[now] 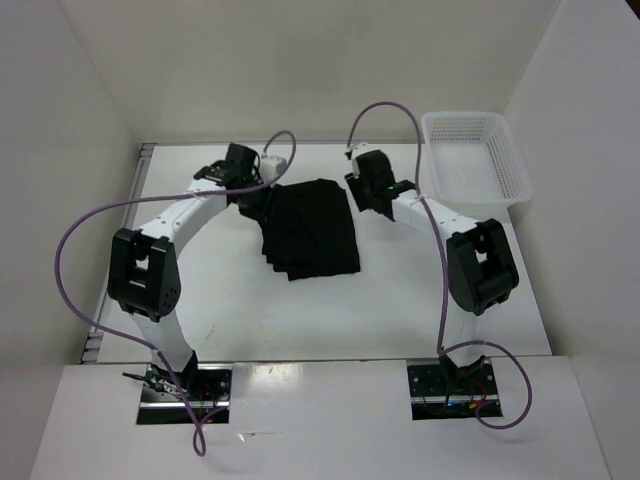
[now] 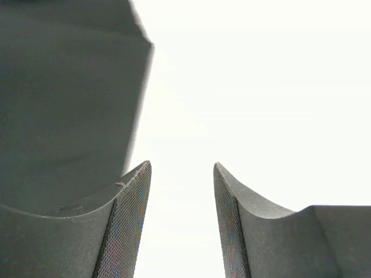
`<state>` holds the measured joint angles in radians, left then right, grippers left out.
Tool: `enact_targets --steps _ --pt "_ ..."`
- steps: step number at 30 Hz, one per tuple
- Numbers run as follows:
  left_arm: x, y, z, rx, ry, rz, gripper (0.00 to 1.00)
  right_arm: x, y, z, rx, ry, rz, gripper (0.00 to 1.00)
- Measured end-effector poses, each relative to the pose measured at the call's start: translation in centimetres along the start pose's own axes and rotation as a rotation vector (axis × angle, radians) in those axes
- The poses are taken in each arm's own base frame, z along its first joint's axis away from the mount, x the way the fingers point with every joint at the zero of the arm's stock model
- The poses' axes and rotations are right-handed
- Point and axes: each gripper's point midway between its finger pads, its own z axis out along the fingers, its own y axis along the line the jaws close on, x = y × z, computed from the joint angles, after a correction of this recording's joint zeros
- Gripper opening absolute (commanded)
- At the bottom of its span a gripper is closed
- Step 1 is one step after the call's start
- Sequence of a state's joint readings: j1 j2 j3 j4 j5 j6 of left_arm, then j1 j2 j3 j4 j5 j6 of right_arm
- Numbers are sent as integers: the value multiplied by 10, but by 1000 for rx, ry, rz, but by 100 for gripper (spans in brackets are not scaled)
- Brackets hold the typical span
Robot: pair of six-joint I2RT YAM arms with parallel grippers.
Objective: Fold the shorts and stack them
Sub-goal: Fold the shorts
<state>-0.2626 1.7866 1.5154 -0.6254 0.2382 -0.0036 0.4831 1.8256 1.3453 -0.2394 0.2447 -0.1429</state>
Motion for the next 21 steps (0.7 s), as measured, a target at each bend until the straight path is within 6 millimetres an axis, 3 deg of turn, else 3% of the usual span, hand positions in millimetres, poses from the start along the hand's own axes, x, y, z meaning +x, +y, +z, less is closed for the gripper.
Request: enact_targets --steps 2,4,6,8,10,13,14,15,19,21 --pt "37 -15 21 51 101 -4 54 3 -37 2 57 10 32 54" --pt "72 -15 37 61 200 -26 53 6 -66 -2 102 18 49 54" --pt "100 -11 49 53 277 -45 52 5 -83 -9 125 16 56 55" --pt "115 -8 55 39 317 -54 52 -2 -92 -21 137 -6 58 58" --pt "120 -6 56 31 328 -56 52 -13 -100 -36 143 -43 63 63" --pt "118 -5 57 26 318 -52 52 -32 -110 -61 144 -110 70 80" --pt "117 -6 56 29 315 -52 52 -36 -115 -69 142 -128 73 96" --pt "116 -7 55 33 312 -51 52 -38 -119 -76 144 -142 84 100" --pt "104 -10 45 36 265 -40 57 -36 -135 -94 139 -147 90 100" --pt "89 -12 30 32 210 -28 60 -26 -142 -98 135 -121 96 100"
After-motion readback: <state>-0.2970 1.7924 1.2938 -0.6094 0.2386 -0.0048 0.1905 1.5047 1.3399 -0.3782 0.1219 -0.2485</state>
